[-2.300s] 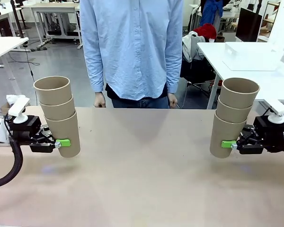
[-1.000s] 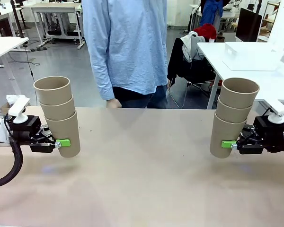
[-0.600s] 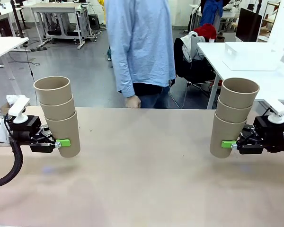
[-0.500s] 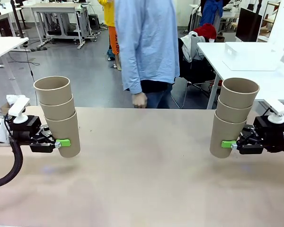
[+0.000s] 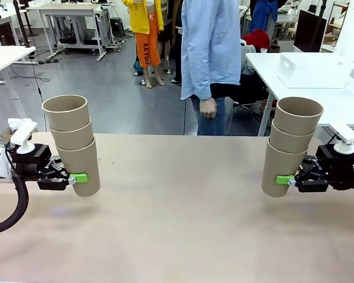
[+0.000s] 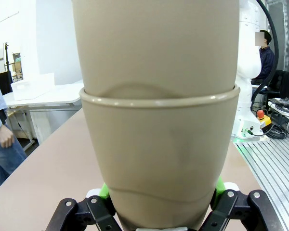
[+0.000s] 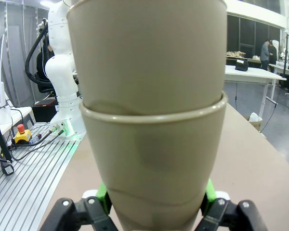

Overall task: Stack the cups and store them in the basket.
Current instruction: Place the stack of Reusable plastic cups into the Pantry Basket.

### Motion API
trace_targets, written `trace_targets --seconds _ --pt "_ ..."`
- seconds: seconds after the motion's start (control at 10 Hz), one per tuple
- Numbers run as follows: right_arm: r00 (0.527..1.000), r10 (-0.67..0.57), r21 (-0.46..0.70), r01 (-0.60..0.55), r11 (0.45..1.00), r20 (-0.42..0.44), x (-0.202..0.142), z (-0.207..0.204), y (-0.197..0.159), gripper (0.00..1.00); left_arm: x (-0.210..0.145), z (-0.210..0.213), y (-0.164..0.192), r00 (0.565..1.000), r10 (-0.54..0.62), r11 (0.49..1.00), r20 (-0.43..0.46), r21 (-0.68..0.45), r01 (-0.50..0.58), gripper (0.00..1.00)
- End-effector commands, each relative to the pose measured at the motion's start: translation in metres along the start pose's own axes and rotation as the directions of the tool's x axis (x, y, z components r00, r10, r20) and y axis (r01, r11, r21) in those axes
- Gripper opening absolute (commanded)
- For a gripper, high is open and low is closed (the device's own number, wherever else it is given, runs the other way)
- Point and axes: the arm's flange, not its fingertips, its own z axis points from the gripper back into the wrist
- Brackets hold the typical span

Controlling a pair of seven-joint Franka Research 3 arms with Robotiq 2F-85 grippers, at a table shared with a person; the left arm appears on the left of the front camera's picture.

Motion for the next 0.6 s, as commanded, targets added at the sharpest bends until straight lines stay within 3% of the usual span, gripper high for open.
trace_targets --seconds 0.0,0.5 --pt "1.000 0.013 -0.001 -0.013 1.000 0.001 0.0046 -0.0007 -0.0006 0.85 0.0034 -0.0007 -0.0014 1.000 -0.011 1.000 0.009 -0.002 0.011 0.84" --pt "1.000 0.013 -0.001 -0.013 1.000 0.001 0.0046 -0.0007 -0.0006 0.85 0.0034 -0.0007 -0.0014 1.000 -0.011 1.000 0.009 -0.002 0.011 0.84"
